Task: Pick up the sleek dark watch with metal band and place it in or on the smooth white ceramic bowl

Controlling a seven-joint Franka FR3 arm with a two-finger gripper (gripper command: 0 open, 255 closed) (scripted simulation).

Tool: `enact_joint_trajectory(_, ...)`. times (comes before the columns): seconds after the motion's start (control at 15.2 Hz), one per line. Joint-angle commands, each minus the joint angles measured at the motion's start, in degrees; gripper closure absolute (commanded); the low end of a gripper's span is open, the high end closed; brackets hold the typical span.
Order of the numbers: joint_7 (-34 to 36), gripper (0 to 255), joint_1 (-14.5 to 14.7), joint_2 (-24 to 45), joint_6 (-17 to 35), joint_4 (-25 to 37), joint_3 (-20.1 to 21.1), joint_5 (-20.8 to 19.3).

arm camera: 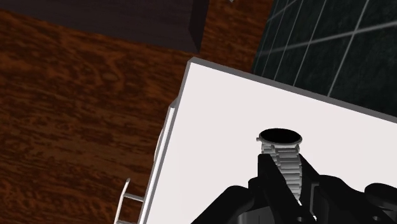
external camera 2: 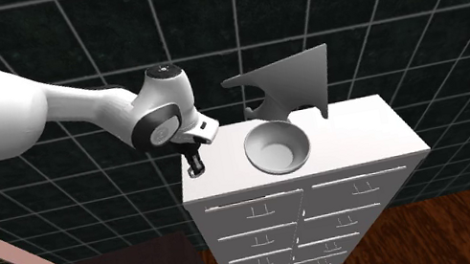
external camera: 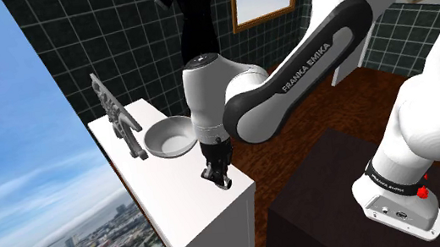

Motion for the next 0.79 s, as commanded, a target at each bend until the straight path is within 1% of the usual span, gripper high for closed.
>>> enact_joint_trajectory(0.0, -0.35, 255, -0.02, -0.84, -1.19, 0.41, -0.07, 0.48)
enact_joint_trajectory(0.73, -2.17, 255, 0.06, -6.47, -10.19, 4.29, -0.85, 3.14)
